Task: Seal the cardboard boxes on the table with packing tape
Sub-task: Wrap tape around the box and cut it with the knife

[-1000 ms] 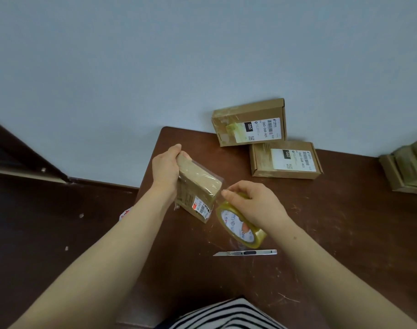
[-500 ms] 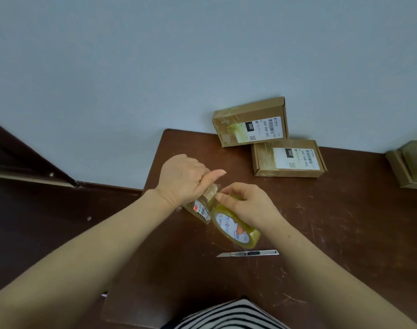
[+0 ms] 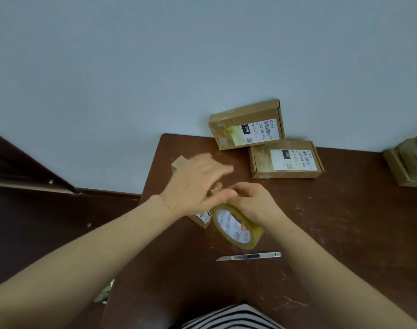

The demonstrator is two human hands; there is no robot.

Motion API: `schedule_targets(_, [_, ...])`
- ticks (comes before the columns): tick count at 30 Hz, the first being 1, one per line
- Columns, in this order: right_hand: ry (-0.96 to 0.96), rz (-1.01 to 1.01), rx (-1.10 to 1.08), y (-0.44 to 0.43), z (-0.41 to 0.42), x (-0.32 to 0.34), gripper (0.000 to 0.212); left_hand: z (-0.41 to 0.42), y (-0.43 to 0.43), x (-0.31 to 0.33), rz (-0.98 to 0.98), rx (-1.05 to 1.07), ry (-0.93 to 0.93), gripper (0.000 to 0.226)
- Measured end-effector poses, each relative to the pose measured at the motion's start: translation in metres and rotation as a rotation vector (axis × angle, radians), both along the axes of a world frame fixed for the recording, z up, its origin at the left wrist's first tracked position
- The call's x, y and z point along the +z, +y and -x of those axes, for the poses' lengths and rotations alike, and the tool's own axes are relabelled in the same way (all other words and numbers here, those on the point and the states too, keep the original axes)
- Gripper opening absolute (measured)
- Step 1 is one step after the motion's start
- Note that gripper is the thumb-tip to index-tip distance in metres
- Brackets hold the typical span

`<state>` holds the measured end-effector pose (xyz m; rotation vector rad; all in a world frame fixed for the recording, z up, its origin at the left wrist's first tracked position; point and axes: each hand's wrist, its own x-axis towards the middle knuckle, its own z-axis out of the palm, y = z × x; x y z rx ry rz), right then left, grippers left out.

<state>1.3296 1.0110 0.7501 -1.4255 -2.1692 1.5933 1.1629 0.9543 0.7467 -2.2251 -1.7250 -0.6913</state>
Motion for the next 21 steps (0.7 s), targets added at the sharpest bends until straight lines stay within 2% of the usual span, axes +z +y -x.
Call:
schedule_targets(3, [0.016,-0.008,-0.036,0.002,0.002,-0.001,0.017,0.02,-0.002,0.004,0.076,0.315,-0.03,0.065])
schedule_targets(6, [0.023,0.033,-0.02,-0.004,0.005,-0.002,0.017,0.023,-0.005,-0.002,0.122,0.39,-0.178,0.06])
schedule_targets(8, [0.029,0.041,-0.03,-0.005,0.006,-0.002,0.017,0.023,-0.007,0.001,0.128,0.357,-0.165,0.061])
schedule_targets(11, [0.04,0.021,-0.027,-0.003,0.005,-0.002,0.017,0.01,-0.008,-0.006,-0.015,0.248,0.08,0.056])
schedule_targets(12, [0.04,0.019,-0.018,-0.003,0.005,-0.003,0.015,0.002,-0.009,-0.009,-0.047,0.223,0.111,0.055])
schedule_targets(14, [0.041,0.036,-0.011,-0.005,0.005,-0.005,0.014,-0.009,-0.008,-0.012,-0.059,0.226,0.129,0.051])
schedule_targets(18, [0.062,0.076,-0.043,-0.002,0.003,-0.003,0.01,-0.005,-0.003,-0.004,0.057,0.115,0.075,0.054])
schedule_targets(21, [0.075,0.111,-0.022,-0.002,0.004,0.003,0.005,-0.003,-0.002,-0.003,0.032,0.09,0.056,0.045])
